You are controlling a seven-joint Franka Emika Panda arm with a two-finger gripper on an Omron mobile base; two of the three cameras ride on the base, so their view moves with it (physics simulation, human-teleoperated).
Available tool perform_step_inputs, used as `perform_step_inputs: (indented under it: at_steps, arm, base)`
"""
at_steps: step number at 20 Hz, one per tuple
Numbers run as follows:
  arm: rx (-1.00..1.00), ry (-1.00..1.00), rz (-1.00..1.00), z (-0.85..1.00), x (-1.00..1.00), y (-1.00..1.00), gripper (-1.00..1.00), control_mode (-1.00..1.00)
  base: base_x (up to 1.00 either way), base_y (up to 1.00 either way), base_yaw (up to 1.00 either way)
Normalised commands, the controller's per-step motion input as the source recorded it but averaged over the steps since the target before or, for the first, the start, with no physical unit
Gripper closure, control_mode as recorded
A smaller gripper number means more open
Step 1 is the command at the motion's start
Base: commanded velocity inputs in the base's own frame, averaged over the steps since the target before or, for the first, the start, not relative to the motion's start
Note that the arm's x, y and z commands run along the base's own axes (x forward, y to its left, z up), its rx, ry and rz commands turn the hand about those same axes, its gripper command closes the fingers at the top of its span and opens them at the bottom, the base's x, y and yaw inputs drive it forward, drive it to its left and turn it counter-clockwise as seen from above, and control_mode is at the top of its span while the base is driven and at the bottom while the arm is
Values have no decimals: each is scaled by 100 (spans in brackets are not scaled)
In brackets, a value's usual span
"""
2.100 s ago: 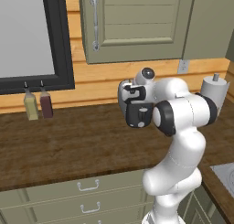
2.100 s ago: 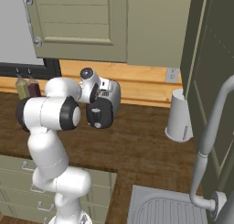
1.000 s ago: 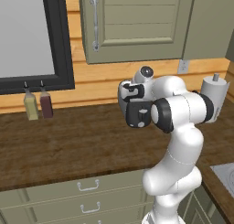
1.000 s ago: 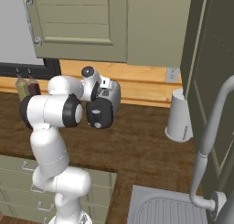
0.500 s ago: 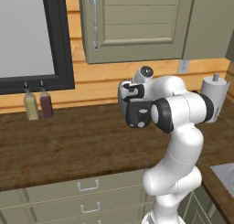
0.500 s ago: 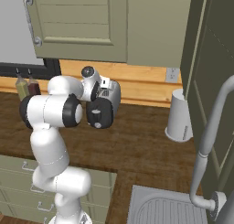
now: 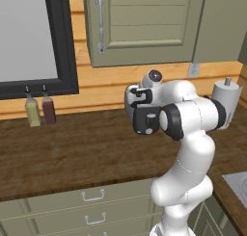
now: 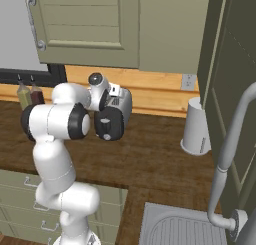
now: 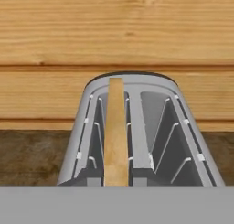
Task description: Start the toaster. Once the lever pops up, take the bread to the plate on the dining counter.
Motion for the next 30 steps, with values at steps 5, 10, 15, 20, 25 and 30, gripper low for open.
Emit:
perform_step_inputs:
  at_steps: [5, 10, 15, 20, 25, 30]
  arm:
    - [1, -19, 0, 7, -18, 0, 100, -100]
    - [1, -29, 0, 33, -38, 0, 100, -100]
    - [0, -33, 0, 51, -60, 0, 100, -100]
    - [0, -30, -2, 68, -78, -5, 100, -100]
    - [0, -16, -11, 86, -93, -13, 100, -100]
    - [0, 29, -17, 49, -100, -36, 100, -100]
  base:
    - [0, 0, 0]
    - [0, 0, 0]
    - [0, 0, 0]
    - [0, 0, 0]
    - [0, 0, 0]
    - [0, 0, 0]
